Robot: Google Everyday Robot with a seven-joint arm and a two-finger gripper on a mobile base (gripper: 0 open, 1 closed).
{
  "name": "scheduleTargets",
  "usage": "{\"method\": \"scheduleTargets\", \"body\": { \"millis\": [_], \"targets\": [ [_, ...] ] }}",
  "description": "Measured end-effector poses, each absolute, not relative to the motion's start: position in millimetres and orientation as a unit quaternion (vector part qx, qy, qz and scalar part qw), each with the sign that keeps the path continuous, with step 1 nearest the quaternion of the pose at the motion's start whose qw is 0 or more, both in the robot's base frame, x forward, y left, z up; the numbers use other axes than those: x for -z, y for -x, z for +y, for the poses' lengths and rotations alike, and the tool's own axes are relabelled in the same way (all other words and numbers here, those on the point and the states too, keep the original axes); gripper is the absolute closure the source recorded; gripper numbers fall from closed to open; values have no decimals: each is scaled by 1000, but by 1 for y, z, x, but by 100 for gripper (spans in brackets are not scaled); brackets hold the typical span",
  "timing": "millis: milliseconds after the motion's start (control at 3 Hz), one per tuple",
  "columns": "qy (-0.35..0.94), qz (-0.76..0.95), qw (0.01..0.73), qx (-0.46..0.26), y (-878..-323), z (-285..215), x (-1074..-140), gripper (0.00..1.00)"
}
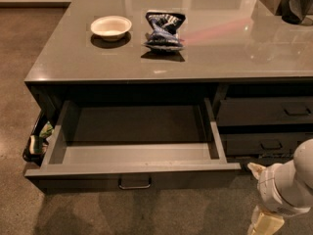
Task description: Close top drawer
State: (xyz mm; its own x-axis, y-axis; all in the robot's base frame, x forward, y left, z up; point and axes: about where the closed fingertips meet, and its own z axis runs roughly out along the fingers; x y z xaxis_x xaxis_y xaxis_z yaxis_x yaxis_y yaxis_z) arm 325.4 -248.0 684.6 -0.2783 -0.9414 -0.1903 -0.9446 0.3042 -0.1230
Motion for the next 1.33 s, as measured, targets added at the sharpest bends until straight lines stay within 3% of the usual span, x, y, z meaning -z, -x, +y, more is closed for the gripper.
{"method": "scheduleTargets", "body": {
  "millis": [1333],
  "targets": [
    [640, 766, 53, -29, -283, -233, -648, 0]
  ]
}}
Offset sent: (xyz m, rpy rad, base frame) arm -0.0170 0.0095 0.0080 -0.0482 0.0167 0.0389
